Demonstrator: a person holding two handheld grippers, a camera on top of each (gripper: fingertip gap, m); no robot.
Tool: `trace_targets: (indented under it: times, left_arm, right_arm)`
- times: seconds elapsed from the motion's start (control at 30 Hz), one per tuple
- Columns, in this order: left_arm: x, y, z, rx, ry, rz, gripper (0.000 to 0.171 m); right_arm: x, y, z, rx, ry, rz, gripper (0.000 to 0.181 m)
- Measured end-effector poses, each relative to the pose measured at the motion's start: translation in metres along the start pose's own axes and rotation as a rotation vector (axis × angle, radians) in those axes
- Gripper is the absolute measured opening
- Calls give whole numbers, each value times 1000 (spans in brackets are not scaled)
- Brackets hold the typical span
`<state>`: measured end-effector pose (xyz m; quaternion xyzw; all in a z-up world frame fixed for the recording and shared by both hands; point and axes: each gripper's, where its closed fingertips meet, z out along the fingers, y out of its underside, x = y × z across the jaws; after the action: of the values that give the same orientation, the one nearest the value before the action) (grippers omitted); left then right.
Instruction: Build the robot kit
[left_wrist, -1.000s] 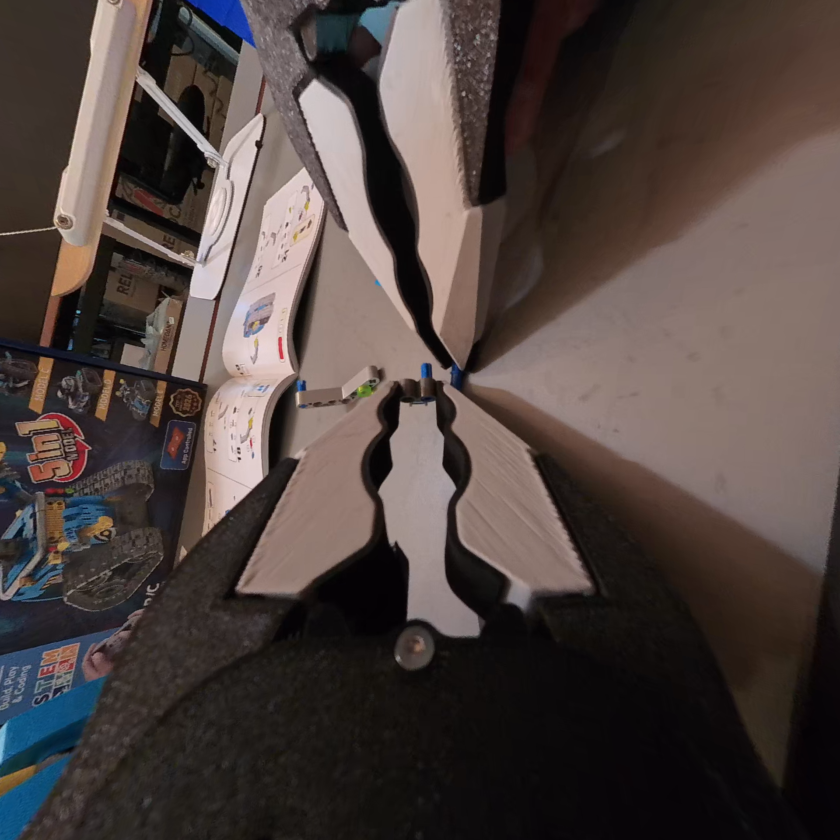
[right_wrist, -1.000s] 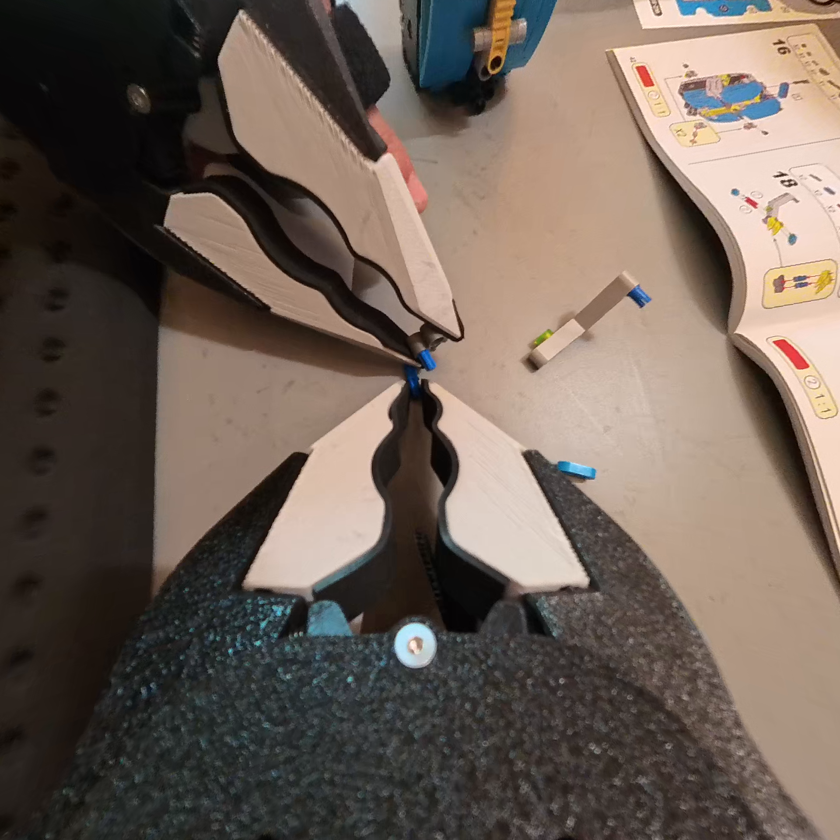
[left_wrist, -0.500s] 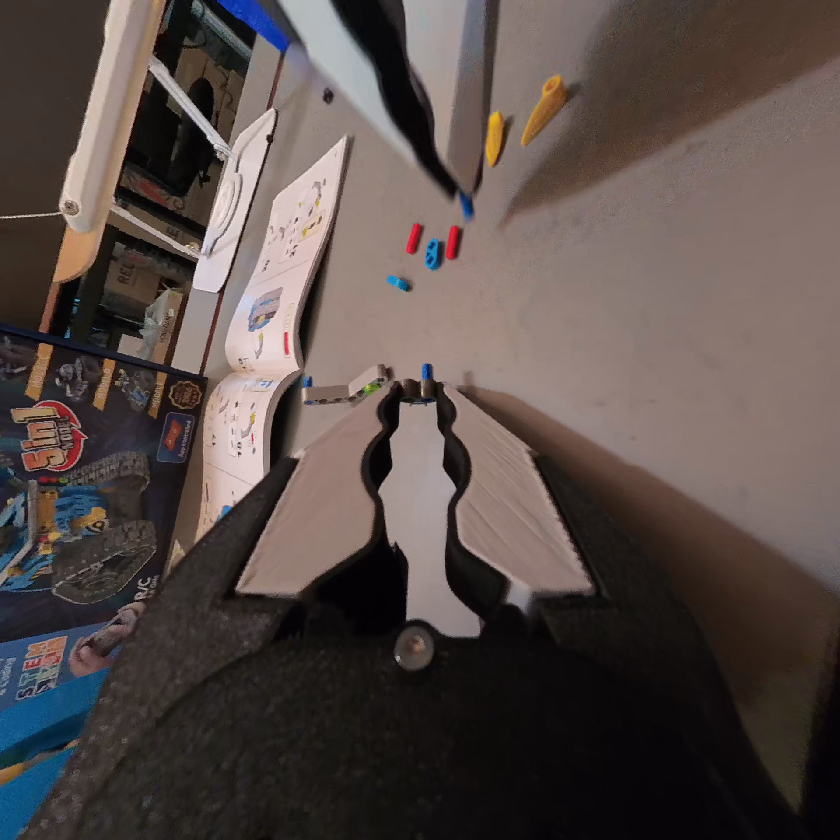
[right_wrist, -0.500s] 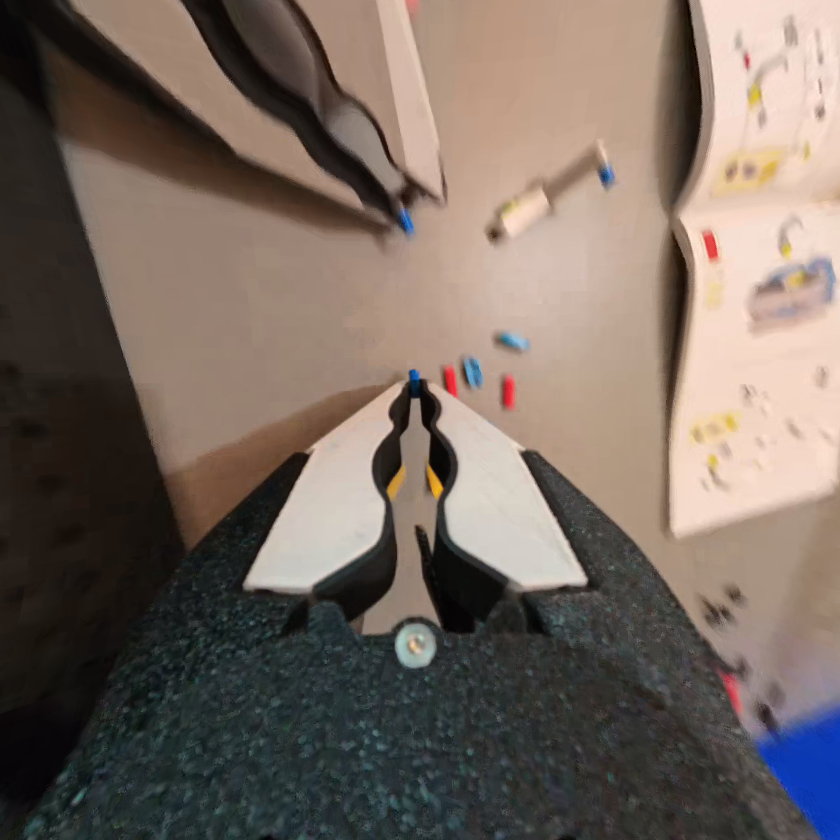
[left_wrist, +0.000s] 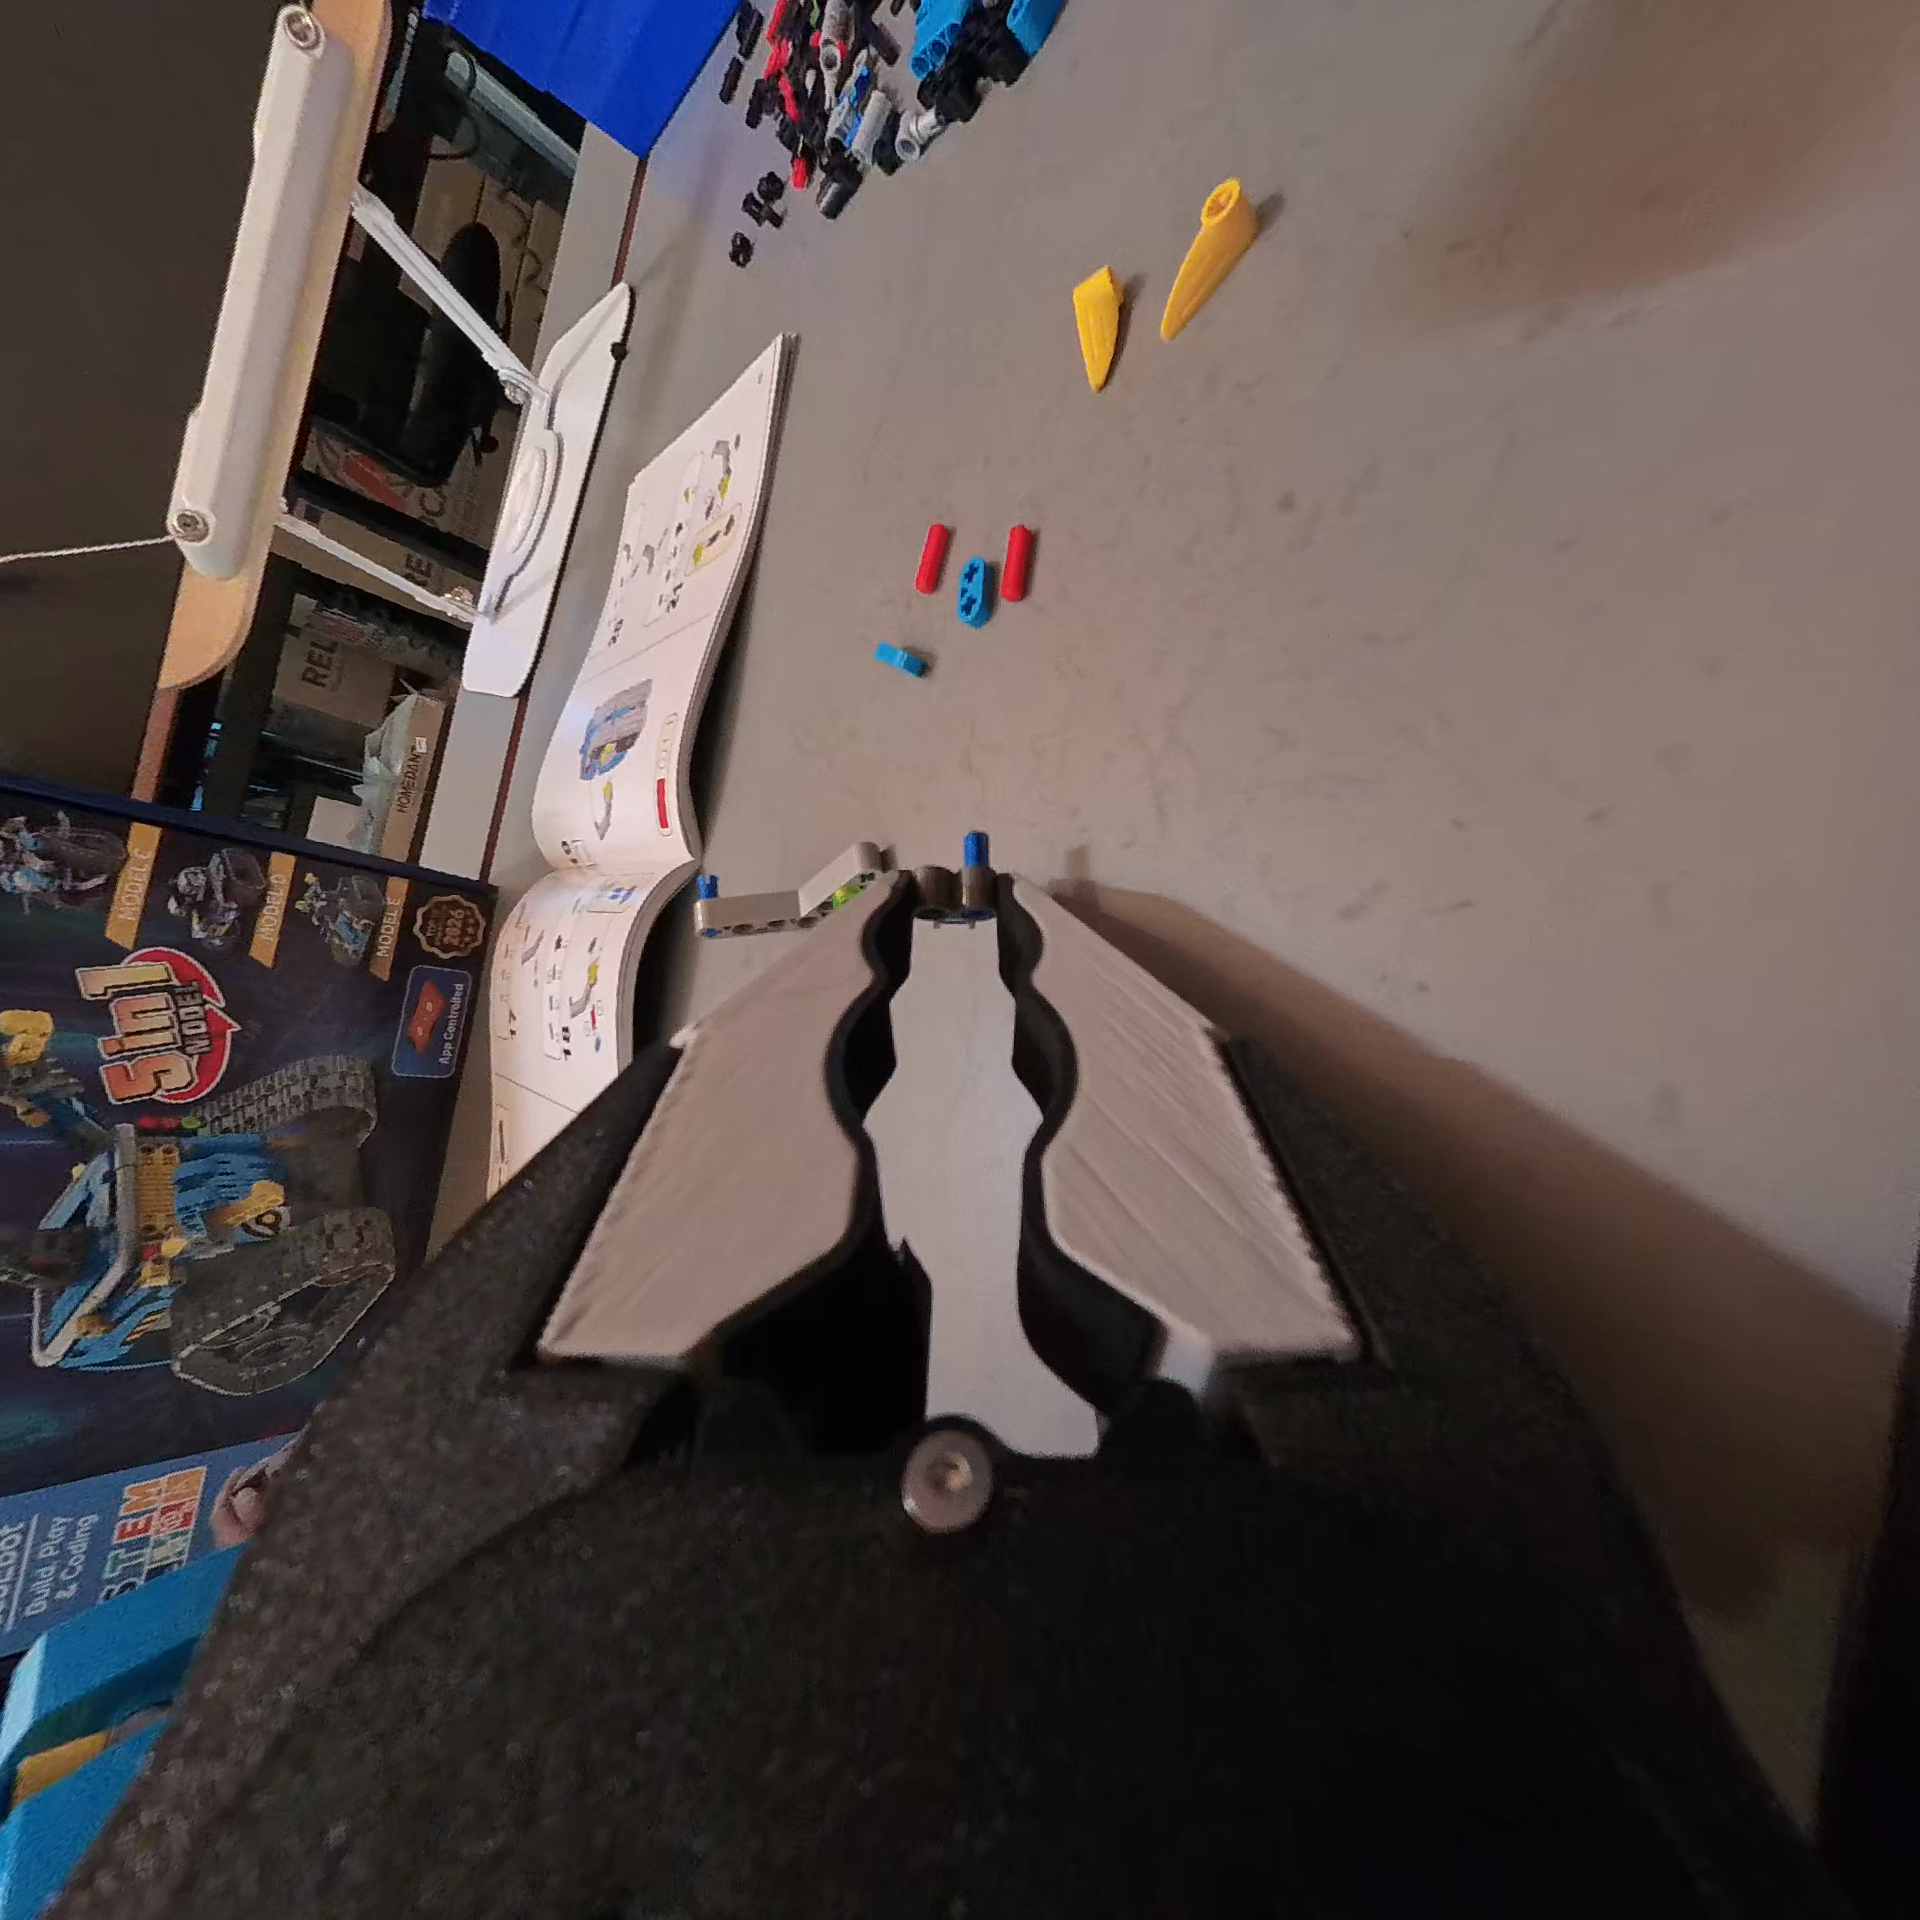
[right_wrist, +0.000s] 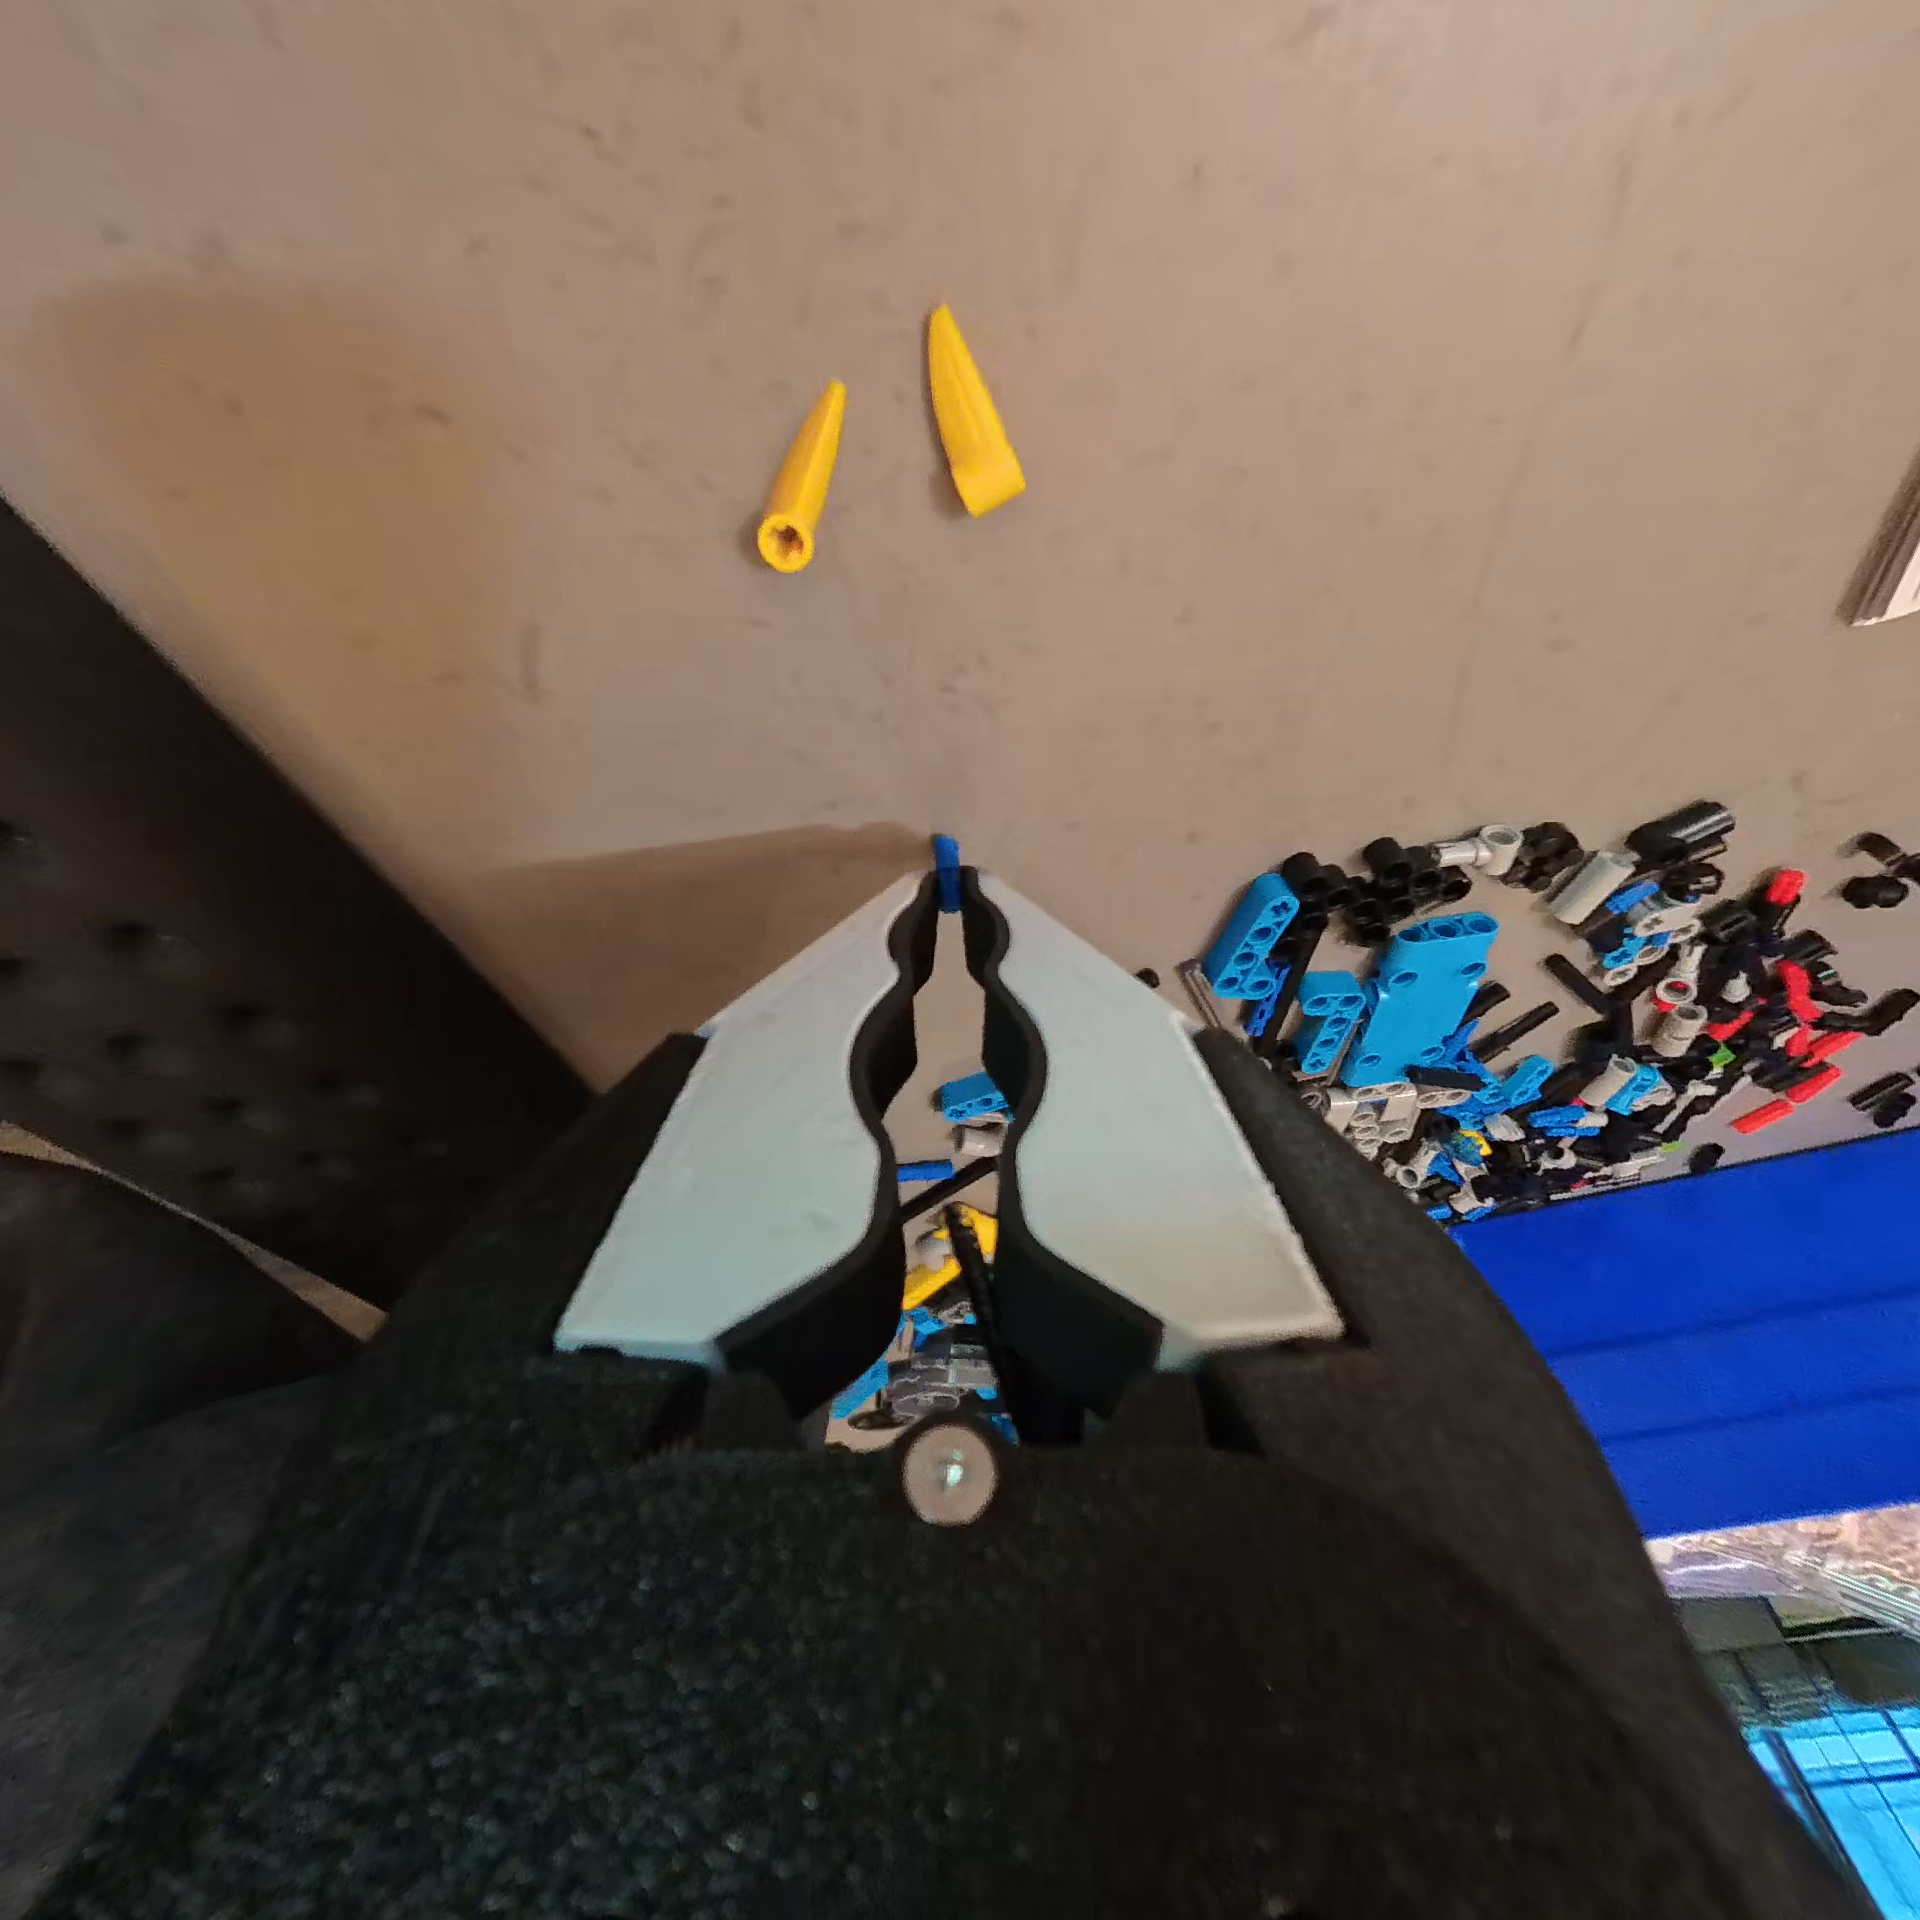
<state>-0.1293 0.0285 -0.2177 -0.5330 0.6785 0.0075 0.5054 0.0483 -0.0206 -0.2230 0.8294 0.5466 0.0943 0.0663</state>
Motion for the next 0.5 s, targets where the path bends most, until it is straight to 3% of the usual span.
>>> trace_targets:
  times: [0.5]
  left_arm:
    - [1,3,-1,-7,6,12,15]
  right_arm:
    - [-2,-5,2,-23,-31,-29,7]
